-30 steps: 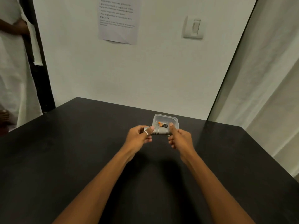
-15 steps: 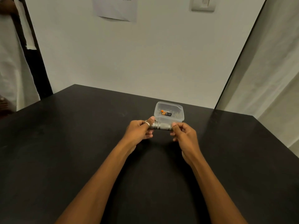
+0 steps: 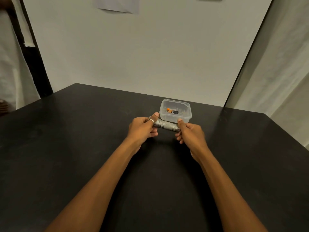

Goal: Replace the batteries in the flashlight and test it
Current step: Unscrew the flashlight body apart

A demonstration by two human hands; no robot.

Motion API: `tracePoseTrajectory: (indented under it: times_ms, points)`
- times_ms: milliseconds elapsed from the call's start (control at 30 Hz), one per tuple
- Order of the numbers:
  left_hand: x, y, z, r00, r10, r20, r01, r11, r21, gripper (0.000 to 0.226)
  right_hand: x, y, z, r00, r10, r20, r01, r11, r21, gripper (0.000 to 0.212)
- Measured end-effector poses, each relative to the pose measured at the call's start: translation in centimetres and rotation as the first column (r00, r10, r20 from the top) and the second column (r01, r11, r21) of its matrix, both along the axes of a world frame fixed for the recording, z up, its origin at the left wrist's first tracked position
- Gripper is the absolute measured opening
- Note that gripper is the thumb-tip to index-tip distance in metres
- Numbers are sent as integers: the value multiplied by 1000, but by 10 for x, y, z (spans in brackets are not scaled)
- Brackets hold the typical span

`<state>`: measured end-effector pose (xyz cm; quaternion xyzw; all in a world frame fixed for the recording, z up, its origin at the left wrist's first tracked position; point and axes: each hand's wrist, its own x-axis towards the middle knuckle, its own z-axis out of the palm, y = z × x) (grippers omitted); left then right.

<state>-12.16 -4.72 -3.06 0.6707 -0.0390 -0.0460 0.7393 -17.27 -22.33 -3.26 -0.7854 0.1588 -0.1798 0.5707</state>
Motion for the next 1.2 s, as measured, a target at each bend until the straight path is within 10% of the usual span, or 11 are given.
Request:
tracePoseTrajectory:
  times_ms: [467, 1200]
  points:
    - [-2, 3, 6, 999, -25, -42, 20, 994, -108, 39, -3, -9, 7, 955, 203, 217, -283, 847, 449, 17]
    - [0, 3, 3, 1000, -18, -19, 16, 996, -88, 36, -2, -2, 6, 981, 159, 116, -186, 939, 290, 11]
